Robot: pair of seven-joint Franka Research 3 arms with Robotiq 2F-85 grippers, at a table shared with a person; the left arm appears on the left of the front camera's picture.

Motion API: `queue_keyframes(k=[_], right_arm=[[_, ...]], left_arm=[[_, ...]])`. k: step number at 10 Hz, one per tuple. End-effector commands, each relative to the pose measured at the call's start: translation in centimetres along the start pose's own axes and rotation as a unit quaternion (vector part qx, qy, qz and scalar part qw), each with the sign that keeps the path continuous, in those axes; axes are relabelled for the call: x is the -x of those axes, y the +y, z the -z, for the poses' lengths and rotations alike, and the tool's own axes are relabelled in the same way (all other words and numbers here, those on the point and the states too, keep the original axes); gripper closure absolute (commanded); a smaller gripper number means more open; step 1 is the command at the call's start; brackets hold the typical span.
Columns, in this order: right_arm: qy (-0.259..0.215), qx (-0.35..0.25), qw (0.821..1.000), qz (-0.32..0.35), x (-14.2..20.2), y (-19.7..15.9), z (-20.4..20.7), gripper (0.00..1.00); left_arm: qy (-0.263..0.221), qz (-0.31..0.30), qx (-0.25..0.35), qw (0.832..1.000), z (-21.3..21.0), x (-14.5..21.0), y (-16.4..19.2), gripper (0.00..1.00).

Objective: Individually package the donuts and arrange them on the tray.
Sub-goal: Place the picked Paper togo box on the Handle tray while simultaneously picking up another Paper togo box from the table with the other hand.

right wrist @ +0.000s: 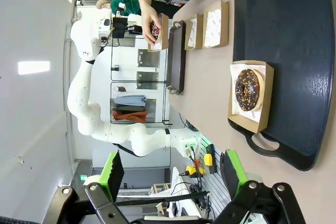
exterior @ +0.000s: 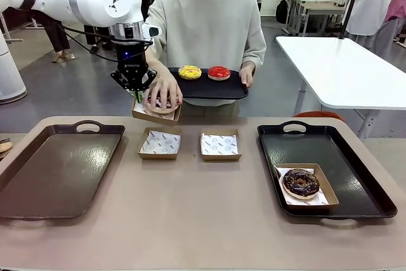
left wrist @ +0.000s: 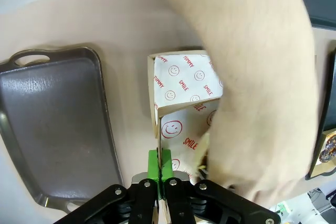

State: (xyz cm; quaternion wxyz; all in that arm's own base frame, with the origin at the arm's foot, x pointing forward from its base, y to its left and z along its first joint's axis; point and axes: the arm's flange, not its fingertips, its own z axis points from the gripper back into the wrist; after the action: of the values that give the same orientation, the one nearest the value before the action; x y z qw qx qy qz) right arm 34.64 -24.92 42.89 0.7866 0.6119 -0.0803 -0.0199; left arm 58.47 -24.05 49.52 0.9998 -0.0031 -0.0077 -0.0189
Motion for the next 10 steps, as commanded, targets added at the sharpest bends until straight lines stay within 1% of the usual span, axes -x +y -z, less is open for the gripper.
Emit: queue_keyframes(k=[1, 10], right_arm=[[-0.001, 0.0, 1.0, 0.001, -0.01, 0.11, -0.14, 0.0], [-0.001, 0.0, 1.0, 0.001, -0.01, 0.11, -0.14, 0.0]], left_arm=[[0.001, 0.0, -0.002, 1.0, -0.13, 0.57, 0.27, 1.0], [0.001, 0.0, -0.002, 1.0, -0.13, 0.57, 0.27, 1.0]])
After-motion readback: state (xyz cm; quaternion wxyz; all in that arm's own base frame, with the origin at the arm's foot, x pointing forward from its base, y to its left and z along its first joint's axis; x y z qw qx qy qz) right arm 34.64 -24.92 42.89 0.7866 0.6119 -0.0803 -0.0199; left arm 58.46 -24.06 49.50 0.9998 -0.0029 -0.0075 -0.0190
